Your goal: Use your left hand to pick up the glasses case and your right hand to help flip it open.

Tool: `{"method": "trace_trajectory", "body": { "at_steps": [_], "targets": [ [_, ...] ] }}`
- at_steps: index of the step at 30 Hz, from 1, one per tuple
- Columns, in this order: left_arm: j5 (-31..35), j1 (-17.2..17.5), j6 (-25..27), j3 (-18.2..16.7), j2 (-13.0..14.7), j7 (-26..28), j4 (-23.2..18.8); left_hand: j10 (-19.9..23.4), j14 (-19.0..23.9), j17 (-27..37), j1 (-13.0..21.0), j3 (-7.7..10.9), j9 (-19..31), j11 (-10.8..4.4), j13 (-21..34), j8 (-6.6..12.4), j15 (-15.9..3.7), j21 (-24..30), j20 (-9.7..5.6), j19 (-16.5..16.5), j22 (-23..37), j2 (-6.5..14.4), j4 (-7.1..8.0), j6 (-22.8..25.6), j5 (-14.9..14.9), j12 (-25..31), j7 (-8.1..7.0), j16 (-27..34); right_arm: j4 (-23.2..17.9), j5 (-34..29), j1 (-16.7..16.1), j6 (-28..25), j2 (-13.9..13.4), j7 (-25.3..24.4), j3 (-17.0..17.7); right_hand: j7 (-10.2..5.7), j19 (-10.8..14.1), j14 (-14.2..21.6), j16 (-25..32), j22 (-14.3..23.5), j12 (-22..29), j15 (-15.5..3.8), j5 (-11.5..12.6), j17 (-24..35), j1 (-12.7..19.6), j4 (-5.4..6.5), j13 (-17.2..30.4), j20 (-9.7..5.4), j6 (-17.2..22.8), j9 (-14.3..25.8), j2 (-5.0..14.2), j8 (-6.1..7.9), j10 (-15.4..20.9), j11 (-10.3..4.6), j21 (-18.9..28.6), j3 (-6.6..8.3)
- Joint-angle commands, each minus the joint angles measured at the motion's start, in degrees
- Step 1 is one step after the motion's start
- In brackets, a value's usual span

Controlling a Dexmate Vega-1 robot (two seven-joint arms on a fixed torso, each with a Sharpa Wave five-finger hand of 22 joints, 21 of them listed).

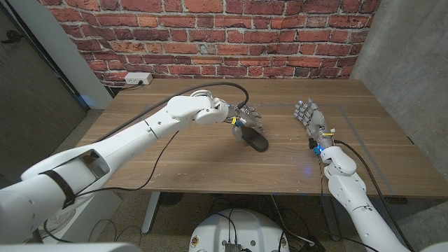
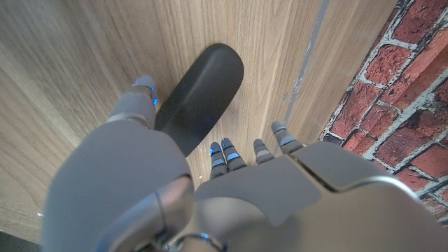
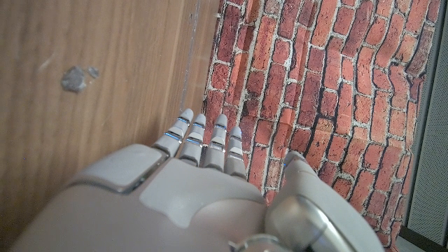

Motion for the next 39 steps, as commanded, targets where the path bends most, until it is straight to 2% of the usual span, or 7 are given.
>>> {"method": "trace_trajectory", "body": {
  "at_steps": [1,11,22,28,32,35,39],
  "targets": [
    [1.99,-0.59,1.05,1.69,-0.23,3.04,1.99,1.5,0.66,0.18,0.38,0.18,0.06,-0.44,0.14,0.76,-0.54,-0.1,0.04,0.55,-0.01,0.49,0.48,1.34,-0.42,0.79,-0.37,0.69,0.07,-0.22,-0.21,-0.04,0.08,-0.13,0.06,-0.21,0.34,0.38,-0.06,0.25,-0.06,0.35,0.12,0.19,-0.28,0.03,0.05,0.31,0.46,0.25,0.04,-0.05,0.37,-0.09,-0.21,-0.1],
    [2.28,-1.78,0.9,3.37,-0.65,4.83,4.24,2.0,1.11,0.18,0.62,0.02,0.01,-0.72,0.1,1.17,-0.96,-0.13,-0.14,0.98,0.0,1.06,0.8,2.39,-0.91,0.43,-1.44,0.63,0.48,-0.34,-0.02,-0.05,0.07,-0.28,0.02,-0.19,0.36,0.36,-0.09,0.26,-0.14,0.36,0.14,0.17,-0.32,0.02,0.05,0.35,0.5,0.25,0.0,-0.08,0.41,0.03,-0.29,-0.1],
    [0.94,-2.54,-0.02,4.15,-1.13,8.4,6.58,7.36,5.03,0.11,1.4,-0.33,-0.32,-0.86,-0.07,3.73,-3.26,0.09,-0.56,2.88,0.01,2.39,1.29,8.93,-2.33,0.93,-2.7,1.32,1.03,-0.43,0.34,-0.2,-0.11,-0.47,0.12,-0.22,0.38,0.36,-0.11,0.27,-0.23,0.3,0.16,0.15,-0.38,0.02,0.05,0.33,0.49,0.25,-0.03,-0.13,0.43,0.11,-0.4,-0.11],
    [0.79,-2.49,-0.09,4.46,-1.17,10.55,7.43,10.99,7.96,0.21,0.8,-0.83,-0.65,-0.91,-0.29,4.89,-5.08,0.16,-0.92,3.84,0.02,3.33,2.09,12.24,-3.1,1.17,-2.68,1.95,1.91,-0.29,0.92,-0.19,-0.16,-0.22,0.04,-0.19,0.39,0.45,-0.08,0.27,-0.26,0.26,0.16,0.15,-0.42,0.03,0.06,0.37,0.49,0.26,-0.04,-0.15,0.48,0.08,-0.45,-0.11],
    [1.23,-2.45,-0.04,4.7,-0.97,12.27,7.67,16.8,11.54,0.4,1.55,-0.86,-1.06,-0.92,-0.06,6.6,-6.94,0.2,-1.24,4.9,0.02,4.13,2.01,17.02,-3.67,2.16,-3.36,2.62,2.41,-0.32,1.35,-0.31,-0.29,-0.11,-0.08,-0.22,0.42,0.45,-0.09,0.28,-0.26,0.29,0.17,0.15,-0.43,0.03,0.06,0.33,0.53,0.26,-0.02,-0.15,0.58,0.22,-0.47,-0.1],
    [1.35,-2.59,0.38,4.88,-1.11,11.99,7.76,18.63,12.65,0.5,1.8,-0.63,-1.17,-0.92,-0.07,7.37,-7.48,0.22,-1.39,5.23,0.04,5.04,2.17,19.19,-3.86,2.31,-3.41,2.8,2.9,-0.16,1.73,-0.31,-0.33,0.17,-0.16,-0.18,0.41,0.43,-0.11,0.28,-0.29,0.32,0.17,0.14,-0.45,0.03,0.06,0.35,0.55,0.26,-0.02,-0.16,0.58,0.27,-0.52,-0.09],
    [1.19,-2.64,0.91,5.04,-1.36,11.84,7.89,22.37,14.12,0.77,1.86,0.1,-1.46,-0.88,-0.26,8.66,-8.14,0.16,-1.16,5.57,0.1,7.79,3.0,23.31,-4.26,2.56,-3.43,3.0,3.4,-0.11,2.09,-0.31,-0.45,0.39,-0.28,-0.22,0.42,0.4,-0.13,0.28,-0.3,0.32,0.18,0.14,-0.48,0.04,0.06,0.28,0.61,0.26,-0.02,-0.15,0.65,0.08,-0.57,-0.09]
  ]
}}
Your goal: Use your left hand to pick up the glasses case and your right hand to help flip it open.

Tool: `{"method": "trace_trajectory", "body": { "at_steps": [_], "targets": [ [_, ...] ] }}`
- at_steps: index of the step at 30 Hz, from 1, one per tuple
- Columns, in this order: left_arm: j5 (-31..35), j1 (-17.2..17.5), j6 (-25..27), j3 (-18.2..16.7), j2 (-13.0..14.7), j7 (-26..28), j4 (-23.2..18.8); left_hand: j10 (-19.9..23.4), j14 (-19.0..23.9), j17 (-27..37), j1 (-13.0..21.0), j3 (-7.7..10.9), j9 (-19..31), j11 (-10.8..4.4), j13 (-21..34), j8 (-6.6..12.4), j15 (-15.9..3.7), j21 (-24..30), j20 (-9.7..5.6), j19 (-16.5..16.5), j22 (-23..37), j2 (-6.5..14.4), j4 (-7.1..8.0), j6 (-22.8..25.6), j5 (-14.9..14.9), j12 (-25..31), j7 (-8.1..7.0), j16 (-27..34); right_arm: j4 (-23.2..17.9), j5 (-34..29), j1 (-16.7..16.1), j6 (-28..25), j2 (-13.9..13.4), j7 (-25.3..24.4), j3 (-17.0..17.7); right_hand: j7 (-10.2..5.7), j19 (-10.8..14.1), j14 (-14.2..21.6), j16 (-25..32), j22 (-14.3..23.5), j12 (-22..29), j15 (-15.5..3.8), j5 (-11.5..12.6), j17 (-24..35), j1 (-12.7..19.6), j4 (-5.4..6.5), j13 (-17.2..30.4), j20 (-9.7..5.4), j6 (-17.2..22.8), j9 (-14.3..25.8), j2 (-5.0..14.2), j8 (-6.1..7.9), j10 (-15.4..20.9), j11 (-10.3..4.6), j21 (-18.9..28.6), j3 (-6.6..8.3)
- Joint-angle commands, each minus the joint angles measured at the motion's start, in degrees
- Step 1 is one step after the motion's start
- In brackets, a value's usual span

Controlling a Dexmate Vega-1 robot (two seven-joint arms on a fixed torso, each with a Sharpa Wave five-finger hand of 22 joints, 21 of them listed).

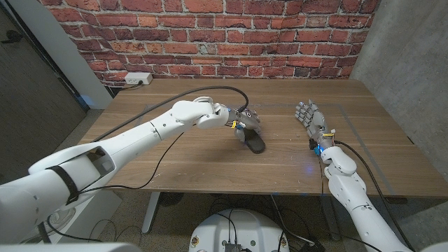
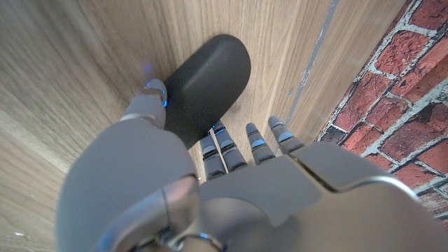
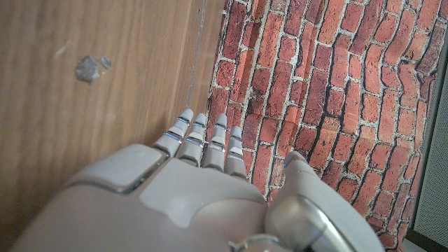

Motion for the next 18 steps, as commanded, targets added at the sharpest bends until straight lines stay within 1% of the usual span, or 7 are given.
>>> {"method": "trace_trajectory", "body": {
  "at_steps": [1,5,9,11,13,15,18],
  "targets": [
    [-0.08,-0.21,0.83,0.64,-0.38,1.65,0.97,4.13,2.18,0.4,-0.13,0.9,-0.25,-0.03,-0.09,1.49,-7.07,0.13,0.32,0.63,0.11,3.52,1.06,4.65,-0.76,0.43,-0.01,0.64,1.54,0.21,1.12,-0.19,-0.29,0.58,-0.33,-0.22,0.44,0.3,-0.13,0.29,-0.17,0.22,0.17,0.13,-0.49,0.05,0.06,0.27,0.63,0.26,-0.02,-0.15,0.45,-0.13,-0.27,-0.09],
    [0.21,-0.32,0.83,1.05,-0.48,2.65,1.45,12.16,6.33,0.4,0.21,2.05,-1.0,0.0,-0.49,3.16,-9.26,0.25,-0.16,1.75,0.11,6.07,1.26,12.31,-1.65,0.7,0.16,1.06,2.16,0.44,1.38,-0.02,-0.35,0.84,-0.27,-0.23,0.4,0.29,-0.14,0.29,-0.18,0.28,0.17,0.13,-0.51,0.05,0.06,0.34,0.63,0.26,-0.02,-0.16,0.5,0.01,-0.32,-0.09],
    [-0.3,-0.71,0.53,1.42,-0.81,2.4,2.1,19.96,11.4,0.83,0.64,4.04,-1.38,0.06,-0.62,4.49,-9.83,0.41,-0.8,3.1,0.05,7.69,1.12,20.62,-2.13,0.34,0.43,1.72,2.61,0.72,1.55,0.05,-0.47,1.11,-0.15,-0.21,0.37,0.34,-0.12,0.29,-0.2,0.27,0.17,0.13,-0.55,0.06,0.06,0.37,0.66,0.26,-0.03,-0.16,0.51,0.04,-0.36,-0.1],
    [-0.72,-0.83,0.54,1.4,-0.92,2.16,2.21,25.36,15.03,1.23,0.52,5.63,-1.51,0.21,0.05,5.27,-10.15,0.48,-1.27,3.99,0.01,8.34,1.38,25.83,-2.32,0.61,0.56,2.29,2.71,0.75,1.62,-0.01,-0.52,1.07,-0.11,-0.21,0.36,0.27,-0.15,0.29,-0.22,0.33,0.17,0.13,-0.58,0.07,0.06,0.41,0.67,0.26,-0.05,-0.16,0.5,-0.04,-0.39,-0.11],
    [-1.22,-0.91,0.5,1.29,-1.01,2.16,2.34,27.8,17.39,1.48,0.23,7.0,-1.56,0.35,0.44,6.12,-10.36,0.58,-1.63,4.71,-0.01,8.93,2.0,30.12,-2.38,0.39,1.69,2.63,2.91,0.92,1.75,0.03,-0.53,1.22,-0.08,-0.21,0.36,0.31,-0.13,0.3,-0.22,0.33,0.17,0.14,-0.61,0.09,0.07,0.38,0.66,0.26,-0.06,-0.17,0.56,0.09,-0.41,-0.12],
    [-1.48,-0.87,0.53,1.17,-1.0,2.46,2.3,29.03,18.56,1.53,0.37,7.79,-1.59,0.41,0.62,6.35,-10.49,0.66,-1.84,5.13,-0.03,9.15,2.07,31.63,-2.42,0.44,2.13,2.74,3.12,0.98,1.87,0.11,-0.56,1.38,-0.09,-0.19,0.37,0.28,-0.15,0.3,-0.24,0.28,0.16,0.14,-0.64,0.1,0.07,0.35,0.65,0.26,-0.06,-0.18,0.54,0.2,-0.43,-0.13],
    [-2.73,-0.64,1.1,0.6,-1.15,1.6,2.06,31.17,20.95,1.6,0.8,9.32,-1.58,0.75,1.02,6.64,-10.86,0.8,-2.23,5.87,-0.06,9.48,2.1,33.87,-2.52,0.86,4.05,2.81,3.56,1.08,2.21,0.2,-0.53,1.49,-0.11,-0.17,0.35,0.28,-0.15,0.3,-0.24,0.31,0.16,0.14,-0.67,0.12,0.07,0.39,0.66,0.26,-0.07,-0.19,0.58,0.17,-0.46,-0.14]
  ]
}}
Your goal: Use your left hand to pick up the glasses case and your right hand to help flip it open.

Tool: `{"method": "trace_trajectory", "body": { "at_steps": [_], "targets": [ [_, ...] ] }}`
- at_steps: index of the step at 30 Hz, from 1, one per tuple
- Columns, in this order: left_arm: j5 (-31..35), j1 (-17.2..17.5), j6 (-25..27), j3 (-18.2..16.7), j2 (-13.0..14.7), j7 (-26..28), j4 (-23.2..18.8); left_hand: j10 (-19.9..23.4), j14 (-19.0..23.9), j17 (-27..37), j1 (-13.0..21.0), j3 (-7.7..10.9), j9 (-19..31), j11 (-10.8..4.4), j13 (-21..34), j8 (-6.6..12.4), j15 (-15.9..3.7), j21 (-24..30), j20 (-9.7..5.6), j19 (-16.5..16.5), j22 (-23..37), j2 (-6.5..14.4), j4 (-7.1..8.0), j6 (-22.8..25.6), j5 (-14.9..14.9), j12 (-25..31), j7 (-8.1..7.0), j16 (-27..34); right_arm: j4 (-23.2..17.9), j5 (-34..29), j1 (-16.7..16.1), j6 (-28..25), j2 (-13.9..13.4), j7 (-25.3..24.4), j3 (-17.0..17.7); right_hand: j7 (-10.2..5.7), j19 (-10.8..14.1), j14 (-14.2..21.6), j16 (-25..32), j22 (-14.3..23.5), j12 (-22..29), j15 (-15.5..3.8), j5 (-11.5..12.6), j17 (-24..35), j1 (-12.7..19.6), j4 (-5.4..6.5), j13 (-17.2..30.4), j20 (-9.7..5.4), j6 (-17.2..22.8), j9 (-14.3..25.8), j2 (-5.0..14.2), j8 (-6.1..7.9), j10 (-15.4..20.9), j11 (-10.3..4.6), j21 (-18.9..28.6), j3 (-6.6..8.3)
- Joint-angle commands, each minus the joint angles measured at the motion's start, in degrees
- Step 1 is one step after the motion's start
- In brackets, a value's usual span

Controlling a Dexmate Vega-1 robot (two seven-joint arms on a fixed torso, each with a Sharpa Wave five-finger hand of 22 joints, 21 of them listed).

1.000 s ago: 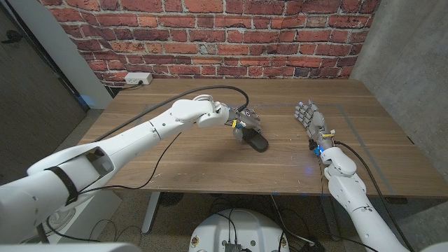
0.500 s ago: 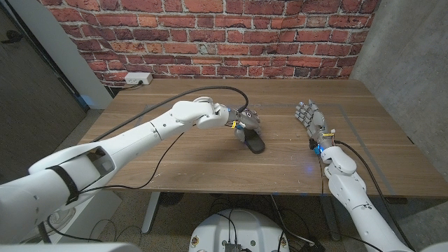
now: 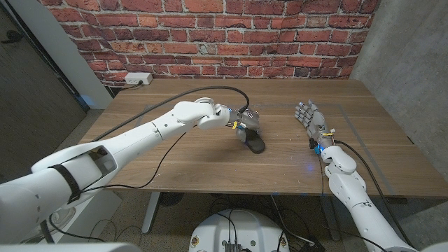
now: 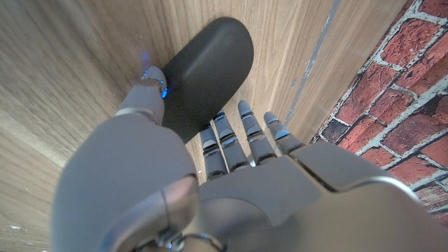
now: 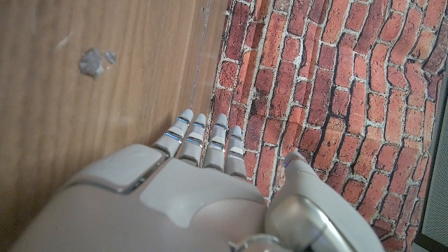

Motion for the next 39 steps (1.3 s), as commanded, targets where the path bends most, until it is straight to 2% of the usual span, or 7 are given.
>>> {"method": "trace_trajectory", "body": {
  "at_steps": [1,6,11,15,24,35,39],
  "targets": [
    [-2.19,-0.04,0.51,-0.38,-0.5,-0.47,0.44,16.32,3.48,0.37,0.67,6.07,0.19,-3.82,0.73,3.29,-10.64,0.62,-0.43,1.25,-0.06,7.05,3.98,26.18,-0.27,0.87,0.26,0.73,1.37,0.55,0.85,0.31,-0.13,0.61,0.05,0.14,0.37,0.27,-0.14,0.3,-0.25,0.32,0.16,0.14,-0.68,0.12,0.07,0.38,0.36,0.26,-0.07,-0.19,0.58,0.12,-0.09,-0.14],
    [-2.27,0.58,2.73,-1.21,-0.59,-1.22,-0.58,18.76,6.75,1.8,2.72,6.06,0.3,-3.24,1.54,2.94,-10.96,0.99,-0.79,2.21,0.09,7.08,2.35,27.4,-0.56,2.22,2.32,2.34,1.93,0.63,1.29,0.54,-0.11,0.8,-0.04,0.12,0.33,0.22,-0.17,0.3,-0.27,0.31,0.16,0.14,-0.71,0.13,0.07,0.39,0.4,0.26,-0.07,-0.18,0.62,0.09,-0.16,-0.15],
    [-3.35,1.4,4.63,-2.33,-0.67,-1.34,-1.24,19.19,7.69,2.49,3.54,5.91,0.38,-2.57,1.96,2.53,-11.0,1.13,-0.89,2.47,0.17,7.33,1.9,27.36,-0.6,2.69,3.07,2.95,1.89,0.62,1.45,0.62,-0.17,0.84,-0.11,0.15,0.35,0.23,-0.17,0.31,-0.28,0.32,0.17,0.13,-0.73,0.14,0.07,0.39,0.41,0.26,-0.07,-0.2,0.67,0.19,-0.2,-0.14],
    [-4.68,1.91,5.96,-3.33,-0.71,-2.03,-1.71,19.2,7.91,2.86,4.07,5.95,0.45,-1.99,2.43,2.39,-10.79,1.19,-0.93,2.45,0.24,7.48,1.72,27.91,-0.62,3.06,4.99,2.96,1.65,0.62,1.48,0.54,-0.26,0.88,-0.15,0.17,0.33,0.22,-0.17,0.31,-0.28,0.35,0.18,0.13,-0.75,0.14,0.07,0.41,0.44,0.26,-0.07,-0.19,0.75,-0.07,-0.25,-0.14],
    [-10.93,4.27,9.56,-7.3,-1.16,-2.52,-2.3,19.62,8.09,3.2,4.44,5.98,0.53,-0.94,3.05,2.17,-10.69,1.37,-1.11,2.67,0.33,7.47,1.76,28.69,-0.76,3.78,5.49,2.77,0.7,0.54,0.98,0.13,-0.42,0.65,-0.18,0.22,0.35,0.21,-0.19,0.32,-0.35,0.31,0.19,0.11,-0.75,0.12,0.07,0.42,0.43,0.26,-0.06,-0.22,0.74,0.0,-0.32,-0.11],
    [-20.11,8.81,14.72,-13.07,-1.98,-0.45,-2.74,20.05,8.83,3.57,4.73,5.94,0.58,-0.33,3.62,1.93,-10.6,1.6,-1.07,2.92,0.41,7.35,1.78,29.56,-0.95,4.5,6.73,2.8,-0.57,0.19,0.61,-0.41,-0.66,0.42,-0.35,0.24,0.45,0.26,-0.18,0.32,-0.4,0.43,0.21,0.09,-0.71,0.07,0.07,0.35,0.42,0.26,-0.03,-0.25,0.79,-0.19,-0.39,-0.05],
    [-24.57,10.45,16.7,-15.39,-2.76,0.32,-2.4,20.34,9.15,3.68,4.97,6.0,0.6,0.05,3.81,1.76,-10.56,1.71,-0.94,3.04,0.44,7.34,1.65,29.68,-1.0,4.82,6.7,2.8,-0.75,0.08,0.64,-0.58,-0.67,0.43,-0.49,0.23,0.48,0.27,-0.19,0.33,-0.42,0.38,0.21,0.08,-0.69,0.05,0.07,0.33,0.45,0.26,-0.01,-0.24,0.81,-0.09,-0.42,-0.02]
  ]
}}
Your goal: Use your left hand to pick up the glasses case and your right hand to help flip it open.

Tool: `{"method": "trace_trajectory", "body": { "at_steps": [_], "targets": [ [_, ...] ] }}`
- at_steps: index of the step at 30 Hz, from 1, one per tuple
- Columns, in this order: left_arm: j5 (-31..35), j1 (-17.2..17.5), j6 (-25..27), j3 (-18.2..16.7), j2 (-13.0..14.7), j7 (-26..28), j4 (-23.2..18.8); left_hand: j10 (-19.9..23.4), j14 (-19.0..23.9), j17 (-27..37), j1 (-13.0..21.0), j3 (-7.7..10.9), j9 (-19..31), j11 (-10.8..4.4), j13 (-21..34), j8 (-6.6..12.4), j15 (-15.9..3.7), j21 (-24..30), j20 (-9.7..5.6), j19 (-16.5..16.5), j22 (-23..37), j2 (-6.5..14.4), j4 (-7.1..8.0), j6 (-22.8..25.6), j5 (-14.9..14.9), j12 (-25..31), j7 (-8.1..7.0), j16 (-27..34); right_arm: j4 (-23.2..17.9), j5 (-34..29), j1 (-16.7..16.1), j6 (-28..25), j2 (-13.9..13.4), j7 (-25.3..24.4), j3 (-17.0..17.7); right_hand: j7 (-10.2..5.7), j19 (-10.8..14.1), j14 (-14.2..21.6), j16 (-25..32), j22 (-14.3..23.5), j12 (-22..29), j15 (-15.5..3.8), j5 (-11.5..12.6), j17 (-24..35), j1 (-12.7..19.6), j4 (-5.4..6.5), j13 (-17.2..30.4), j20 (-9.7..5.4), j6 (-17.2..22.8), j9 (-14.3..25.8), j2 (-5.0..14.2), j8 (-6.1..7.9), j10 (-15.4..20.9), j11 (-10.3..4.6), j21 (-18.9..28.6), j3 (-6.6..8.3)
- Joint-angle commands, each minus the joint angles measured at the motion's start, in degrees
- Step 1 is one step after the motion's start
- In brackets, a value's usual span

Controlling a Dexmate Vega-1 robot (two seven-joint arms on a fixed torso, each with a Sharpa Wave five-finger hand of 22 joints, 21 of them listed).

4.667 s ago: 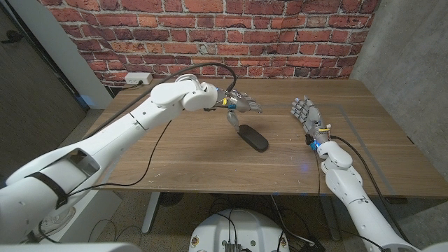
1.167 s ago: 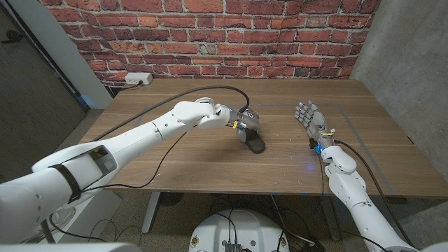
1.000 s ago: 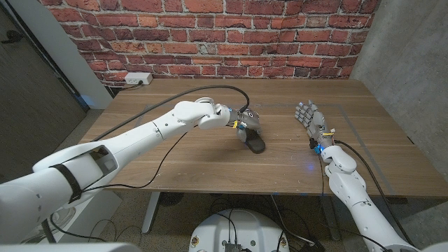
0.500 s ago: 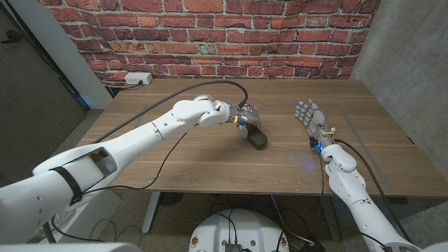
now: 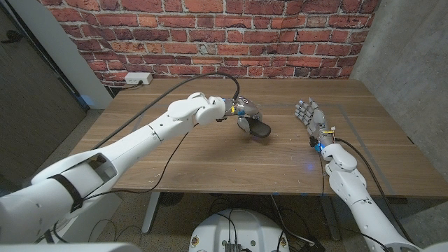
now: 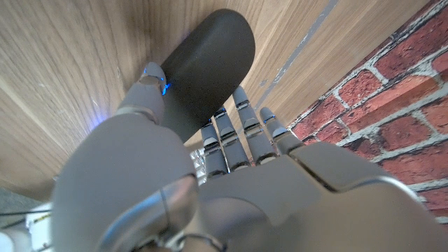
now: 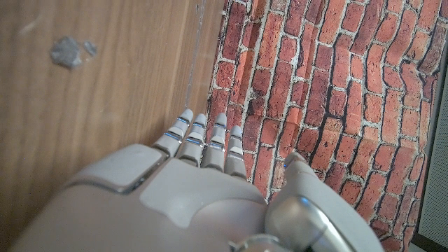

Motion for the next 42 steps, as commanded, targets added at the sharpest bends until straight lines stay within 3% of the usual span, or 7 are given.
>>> {"method": "trace_trajectory", "body": {
  "at_steps": [1,14,23,35,42],
  "targets": [
    [-11.87,5.07,5.65,-7.14,-1.6,1.69,0.1,19.14,0.85,0.27,5.04,4.17,0.15,-1.38,2.89,1.71,-10.13,0.42,0.01,0.56,0.33,7.31,3.43,27.99,0.07,3.08,4.98,0.36,-1.07,-0.48,-0.25,-0.76,-0.19,-0.29,-0.31,0.23,0.48,0.26,-0.19,0.33,-0.11,0.35,0.21,0.08,-0.14,0.05,0.07,0.33,0.45,0.26,0.06,-0.25,0.18,-0.06,-0.23,-0.01],
    [-28.67,8.76,8.94,-14.02,-4.52,3.16,2.36,19.43,1.75,0.39,5.4,4.31,0.25,-0.42,3.45,1.33,-9.95,0.77,0.59,1.0,0.41,7.21,3.31,28.57,-0.1,3.8,6.43,0.24,-2.26,-0.82,-0.66,-0.77,-0.22,-0.48,-0.44,0.21,0.63,0.36,-0.19,0.32,-0.12,0.31,0.23,0.02,0.16,-0.27,0.08,0.33,0.36,0.26,-0.05,-0.29,0.37,-0.14,-0.32,0.09],
    [-46.22,9.95,13.22,-18.9,-8.64,0.48,7.11,19.44,1.95,0.52,5.72,4.45,0.79,0.48,3.9,1.09,-9.8,1.1,1.36,1.41,0.49,7.34,3.25,28.55,-0.1,4.32,7.72,-0.03,-1.85,-1.17,-0.23,-0.19,-0.47,0.46,-0.91,0.14,0.65,0.4,-0.21,0.3,-0.24,0.22,0.22,-0.03,0.66,-0.77,0.08,0.4,0.17,0.25,-0.33,-0.35,0.23,-0.61,-0.44,0.17],
    [-58.8,9.47,18.15,-20.06,-10.65,-0.06,10.27,19.49,2.29,0.68,5.98,4.44,1.42,1.16,4.35,0.99,-9.7,1.43,1.82,1.72,0.58,7.22,3.11,28.7,-0.01,4.92,8.09,-0.23,-1.45,-1.31,0.12,1.01,-1.06,2.36,-1.41,0.3,0.61,0.38,-0.23,0.25,-0.37,0.19,0.11,-0.03,0.98,-1.5,0.08,0.51,-0.29,0.24,-1.61,-0.48,0.04,-1.12,-0.65,-0.26],
    [-64.04,8.54,19.69,-19.59,-11.38,-0.69,12.07,19.47,2.38,0.81,6.18,4.42,1.68,1.31,4.56,0.89,-9.68,1.52,2.03,1.69,0.62,7.26,3.02,28.67,0.04,5.18,8.29,-0.29,-1.45,-1.84,0.14,2.62,-1.66,3.55,-1.61,0.68,0.5,0.26,-0.24,0.22,-0.42,-0.03,0.02,0.03,0.79,-2.03,0.1,0.46,-0.49,0.23,-3.47,-0.47,-0.02,-1.52,-0.88,-1.18]
  ]
}}
